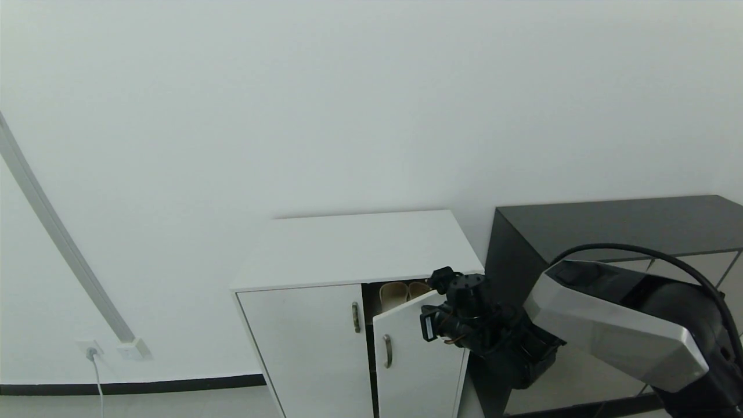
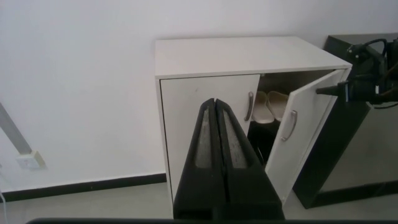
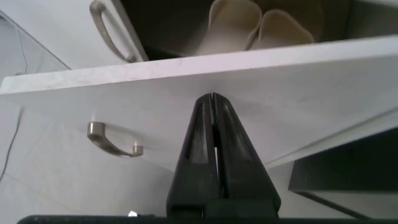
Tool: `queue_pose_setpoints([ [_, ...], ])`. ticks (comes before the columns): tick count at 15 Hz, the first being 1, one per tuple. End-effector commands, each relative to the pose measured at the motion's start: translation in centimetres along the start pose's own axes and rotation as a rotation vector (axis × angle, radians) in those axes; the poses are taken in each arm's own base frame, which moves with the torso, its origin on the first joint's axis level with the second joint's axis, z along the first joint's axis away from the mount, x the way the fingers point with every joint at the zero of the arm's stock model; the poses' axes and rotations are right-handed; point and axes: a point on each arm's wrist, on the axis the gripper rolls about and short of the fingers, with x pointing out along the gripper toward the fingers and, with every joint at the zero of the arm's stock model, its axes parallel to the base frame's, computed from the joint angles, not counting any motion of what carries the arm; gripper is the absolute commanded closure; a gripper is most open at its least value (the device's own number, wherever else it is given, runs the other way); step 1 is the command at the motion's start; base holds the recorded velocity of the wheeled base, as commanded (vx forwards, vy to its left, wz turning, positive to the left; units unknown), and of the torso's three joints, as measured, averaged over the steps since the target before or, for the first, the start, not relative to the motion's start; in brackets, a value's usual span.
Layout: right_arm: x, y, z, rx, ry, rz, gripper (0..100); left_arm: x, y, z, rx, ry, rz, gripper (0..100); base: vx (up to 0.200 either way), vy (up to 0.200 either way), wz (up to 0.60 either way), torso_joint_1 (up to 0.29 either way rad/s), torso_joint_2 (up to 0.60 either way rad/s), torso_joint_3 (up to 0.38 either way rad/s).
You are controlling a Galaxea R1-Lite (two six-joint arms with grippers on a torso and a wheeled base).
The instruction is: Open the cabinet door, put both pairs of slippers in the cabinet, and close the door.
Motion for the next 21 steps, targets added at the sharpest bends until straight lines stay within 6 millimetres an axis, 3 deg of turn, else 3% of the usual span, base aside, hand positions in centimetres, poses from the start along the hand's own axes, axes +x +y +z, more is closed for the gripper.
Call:
queue_pose_setpoints([
  [1, 0.8, -0.2, 0.9, 0.005, -0.022, -0.004, 100, 0.0, 0.0, 0.0, 0.0, 0.0, 0.0, 100, 0.0, 0.0, 0.0, 0.0, 0.0, 0.0],
  [10, 3.5, -0.9, 1.9, 0.013, -0.032, -0.015, 100, 0.0, 0.0, 0.0, 0.004, 0.002, 0.0, 100, 0.0, 0.0, 0.0, 0.0, 0.0, 0.0],
  [21, 4.8, -2.0, 2.8, 0.022, -0.044, -0.039, 100, 0.0, 0.0, 0.0, 0.004, 0.002, 0.0, 100, 0.0, 0.0, 0.0, 0.0, 0.0, 0.0],
])
